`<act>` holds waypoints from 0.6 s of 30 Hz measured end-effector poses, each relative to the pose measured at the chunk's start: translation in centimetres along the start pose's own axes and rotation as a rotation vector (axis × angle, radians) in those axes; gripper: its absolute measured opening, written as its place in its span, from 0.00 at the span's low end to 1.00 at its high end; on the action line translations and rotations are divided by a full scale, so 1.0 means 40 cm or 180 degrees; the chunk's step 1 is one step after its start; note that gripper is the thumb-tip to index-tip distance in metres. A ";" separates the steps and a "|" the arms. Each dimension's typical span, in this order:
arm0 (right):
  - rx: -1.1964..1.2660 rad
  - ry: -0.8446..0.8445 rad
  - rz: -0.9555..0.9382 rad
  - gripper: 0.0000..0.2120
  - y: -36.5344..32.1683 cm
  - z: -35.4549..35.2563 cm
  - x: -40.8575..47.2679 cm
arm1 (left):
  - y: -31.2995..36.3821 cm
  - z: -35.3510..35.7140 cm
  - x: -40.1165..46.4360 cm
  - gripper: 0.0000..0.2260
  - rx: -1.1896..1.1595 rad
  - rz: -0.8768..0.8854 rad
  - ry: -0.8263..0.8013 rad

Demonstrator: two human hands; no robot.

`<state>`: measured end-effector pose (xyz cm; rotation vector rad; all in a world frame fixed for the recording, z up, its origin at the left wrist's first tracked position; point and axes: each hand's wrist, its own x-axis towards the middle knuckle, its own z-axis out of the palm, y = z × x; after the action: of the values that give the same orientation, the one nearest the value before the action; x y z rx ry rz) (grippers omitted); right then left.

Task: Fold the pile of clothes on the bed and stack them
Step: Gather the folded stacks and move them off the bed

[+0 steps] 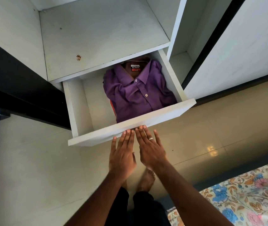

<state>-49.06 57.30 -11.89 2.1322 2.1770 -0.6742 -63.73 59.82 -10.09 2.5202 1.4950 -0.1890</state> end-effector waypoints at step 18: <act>-0.0364 0.0076 -0.0072 0.44 0.023 -0.110 0.361 | -0.149 -0.021 0.350 0.43 0.0160 -0.0261 0.0153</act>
<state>-47.92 72.37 -12.64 2.0729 2.1973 -0.5143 -62.27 74.73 -12.92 2.5208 1.6334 -0.1820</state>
